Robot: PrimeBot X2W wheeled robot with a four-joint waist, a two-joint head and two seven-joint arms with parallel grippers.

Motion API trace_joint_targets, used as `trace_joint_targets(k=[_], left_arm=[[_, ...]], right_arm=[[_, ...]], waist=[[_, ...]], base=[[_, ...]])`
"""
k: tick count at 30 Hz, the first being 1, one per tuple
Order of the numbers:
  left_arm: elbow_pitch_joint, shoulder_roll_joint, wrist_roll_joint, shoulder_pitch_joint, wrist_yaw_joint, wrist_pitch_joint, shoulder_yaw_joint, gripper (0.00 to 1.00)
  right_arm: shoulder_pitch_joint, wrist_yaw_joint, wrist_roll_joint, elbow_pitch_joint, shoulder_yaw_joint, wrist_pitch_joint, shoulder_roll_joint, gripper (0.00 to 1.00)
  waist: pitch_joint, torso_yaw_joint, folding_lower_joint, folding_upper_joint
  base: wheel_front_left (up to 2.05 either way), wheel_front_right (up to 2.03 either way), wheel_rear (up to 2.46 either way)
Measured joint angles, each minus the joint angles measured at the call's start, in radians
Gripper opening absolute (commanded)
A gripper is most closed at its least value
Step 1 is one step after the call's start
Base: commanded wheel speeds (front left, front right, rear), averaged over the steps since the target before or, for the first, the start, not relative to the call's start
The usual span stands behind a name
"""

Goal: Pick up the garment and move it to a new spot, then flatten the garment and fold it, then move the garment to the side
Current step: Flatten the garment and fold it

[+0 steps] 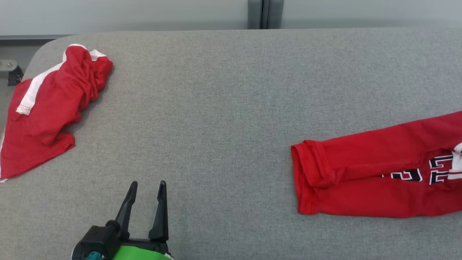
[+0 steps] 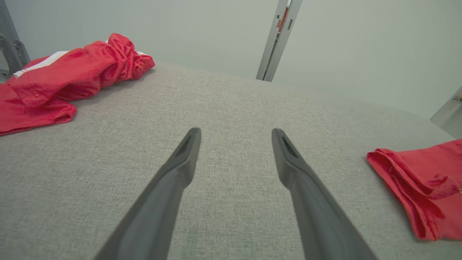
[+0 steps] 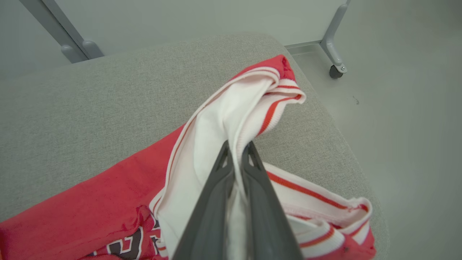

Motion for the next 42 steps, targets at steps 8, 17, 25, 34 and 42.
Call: trace_joint_targets(k=[8, 17, 25, 34, 42], left_arm=[[0.024, -0.033, 0.023, 0.033, -0.018, 0.0, 0.014, 1.0], [0.034, -0.037, 0.056, 0.034, -0.029, 0.0, 0.01, 1.0], [0.047, -0.037, 0.056, 0.034, -0.035, 0.0, 0.013, 1.0], [0.071, -0.037, 0.043, 0.034, -0.036, 0.0, 0.002, 1.0], [0.084, -0.037, 0.043, 0.044, -0.017, 0.0, -0.015, 1.0]], right_arm=[[0.109, 0.0, 0.153, -0.243, 0.184, 0.134, 0.008, 0.0], [0.207, -0.001, 0.045, -0.242, 0.385, 0.019, 0.318, 0.0], [0.197, -0.001, -0.026, -0.06, 0.458, -0.22, 0.396, 0.0], [0.143, -0.001, 0.009, 0.078, 0.552, -0.314, 0.4, 0.08], [0.144, -0.001, 0.09, 0.015, 0.569, -0.485, 0.401, 1.0]], waist=[[-0.065, 0.015, 0.0, 0.0], [-0.076, 0.014, 0.0, 0.0], [-0.071, 0.013, 0.0, 0.0], [-0.081, 0.006, 0.0, 0.0], [-0.113, 0.011, 0.0, 0.0]], base=[[0.0, 0.0, 0.0], [0.0, 0.0, 0.0], [0.0, 0.0, 0.0], [0.0, 0.0, 0.0], [0.0, 0.0, 0.0]])
